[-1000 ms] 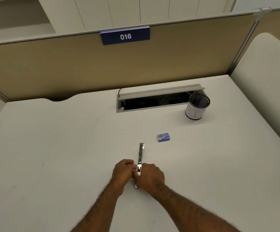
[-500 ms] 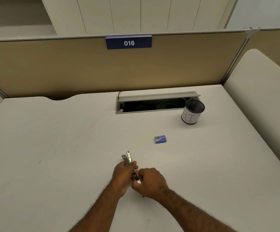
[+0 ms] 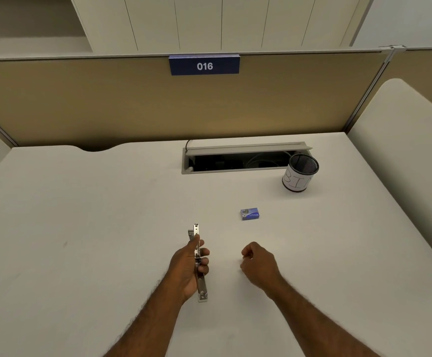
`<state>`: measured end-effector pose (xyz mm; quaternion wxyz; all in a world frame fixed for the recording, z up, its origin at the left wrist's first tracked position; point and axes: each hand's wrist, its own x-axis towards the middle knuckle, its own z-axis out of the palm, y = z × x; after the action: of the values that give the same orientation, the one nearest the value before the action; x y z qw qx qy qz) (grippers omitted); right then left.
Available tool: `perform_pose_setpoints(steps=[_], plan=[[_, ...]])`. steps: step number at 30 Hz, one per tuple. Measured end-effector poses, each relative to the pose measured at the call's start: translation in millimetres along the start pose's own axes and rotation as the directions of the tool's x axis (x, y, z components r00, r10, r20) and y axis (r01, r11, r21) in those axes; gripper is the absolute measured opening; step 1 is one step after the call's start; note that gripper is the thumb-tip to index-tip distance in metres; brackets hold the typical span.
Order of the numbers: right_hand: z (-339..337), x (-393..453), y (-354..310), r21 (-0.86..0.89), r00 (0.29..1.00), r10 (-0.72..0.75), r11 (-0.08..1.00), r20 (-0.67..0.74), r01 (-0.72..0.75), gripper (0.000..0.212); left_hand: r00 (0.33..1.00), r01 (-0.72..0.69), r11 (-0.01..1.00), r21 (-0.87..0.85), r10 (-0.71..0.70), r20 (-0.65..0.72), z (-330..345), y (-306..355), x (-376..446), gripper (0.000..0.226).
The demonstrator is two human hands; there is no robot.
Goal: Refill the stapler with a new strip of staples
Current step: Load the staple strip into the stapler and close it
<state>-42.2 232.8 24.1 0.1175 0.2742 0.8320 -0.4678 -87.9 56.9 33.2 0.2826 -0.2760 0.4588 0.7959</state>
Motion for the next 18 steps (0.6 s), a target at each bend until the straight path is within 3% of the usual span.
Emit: perform_pose_setpoints(steps=[1,3,7,9,11,14,18], plan=[[0,0,2,-0.104,0.998,-0.057,0.993,-0.034,0.053,0.020,1.000,-0.010,1.000,0.008,0.010,-0.009,-1,0,0,0.027],[0,-1,5,-0.123,0.994,-0.088,0.989,-0.059,0.080,0.023,0.999,-0.032,0.999,0.028,0.033,-0.026,-4,-1,-2,0.030],[0,2,7,0.209,0.999,0.050,0.977,0.010,-0.051,0.022,0.997,-0.051,0.996,0.072,0.055,-0.045,-7,-1,-4,0.035],[-2,3,8,0.468,0.985,0.132,0.867,0.113,-0.170,0.020,0.998,-0.055,0.994,0.090,0.058,-0.037,-7,-1,-5,0.035],[-4,5,12,0.548,0.978,0.168,0.811,0.122,-0.208,0.016,0.998,-0.057,0.992,0.117,0.061,-0.033,-7,-2,-6,0.034],[-7,8,18,0.180,0.995,0.059,0.983,-0.080,-0.044,0.011,0.998,-0.052,0.987,0.150,0.058,-0.038,-6,-2,-7,0.036],[-6,9,23,-0.194,0.976,-0.177,0.970,-0.129,0.150,0.009,0.997,-0.041,0.985,0.167,0.050,-0.051,-6,-3,-6,0.036]])
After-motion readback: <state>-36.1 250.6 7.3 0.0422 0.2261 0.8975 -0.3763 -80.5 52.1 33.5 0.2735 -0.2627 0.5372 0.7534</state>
